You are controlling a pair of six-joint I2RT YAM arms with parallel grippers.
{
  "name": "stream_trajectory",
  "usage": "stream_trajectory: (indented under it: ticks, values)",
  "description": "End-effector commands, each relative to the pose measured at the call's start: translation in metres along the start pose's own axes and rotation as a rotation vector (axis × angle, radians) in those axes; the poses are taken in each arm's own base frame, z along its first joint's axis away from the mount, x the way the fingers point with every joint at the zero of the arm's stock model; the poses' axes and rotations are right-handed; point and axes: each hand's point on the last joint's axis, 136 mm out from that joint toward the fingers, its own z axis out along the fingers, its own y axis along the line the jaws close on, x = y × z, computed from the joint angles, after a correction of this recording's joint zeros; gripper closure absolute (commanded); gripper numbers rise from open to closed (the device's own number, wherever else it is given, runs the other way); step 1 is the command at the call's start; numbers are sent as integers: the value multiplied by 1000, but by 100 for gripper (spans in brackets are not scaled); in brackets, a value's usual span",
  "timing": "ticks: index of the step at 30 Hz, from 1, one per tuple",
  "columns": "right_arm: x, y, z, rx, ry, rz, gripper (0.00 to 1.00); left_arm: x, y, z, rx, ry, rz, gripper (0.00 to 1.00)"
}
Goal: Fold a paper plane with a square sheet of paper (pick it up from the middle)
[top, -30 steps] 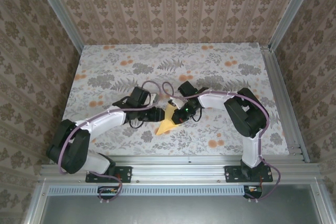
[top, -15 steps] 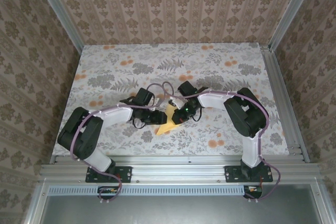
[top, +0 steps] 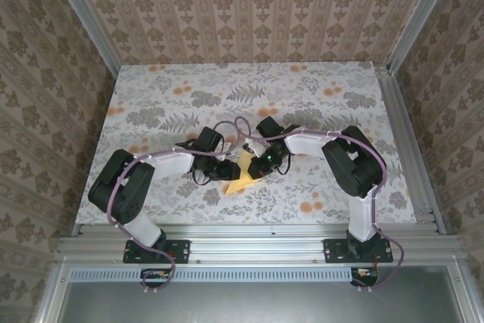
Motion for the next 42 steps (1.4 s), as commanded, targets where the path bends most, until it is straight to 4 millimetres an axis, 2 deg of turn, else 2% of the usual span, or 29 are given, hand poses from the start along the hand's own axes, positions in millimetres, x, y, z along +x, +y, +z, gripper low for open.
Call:
stream_trajectory:
  ticks: [1,14,34,42]
  values:
    - [-8,5,-1,-5,-4,-25,100,9,-5,15,38,53,24,59]
    - [-14,3,1,-9,-11,-22,100,11,-13,22,109,70,31,64]
    - [-17,-5,7,12,-12,4,100,20,-7,31,94,106,31,72]
    - [-6,-12,9,42,25,7,100,24,4,33,22,129,42,72]
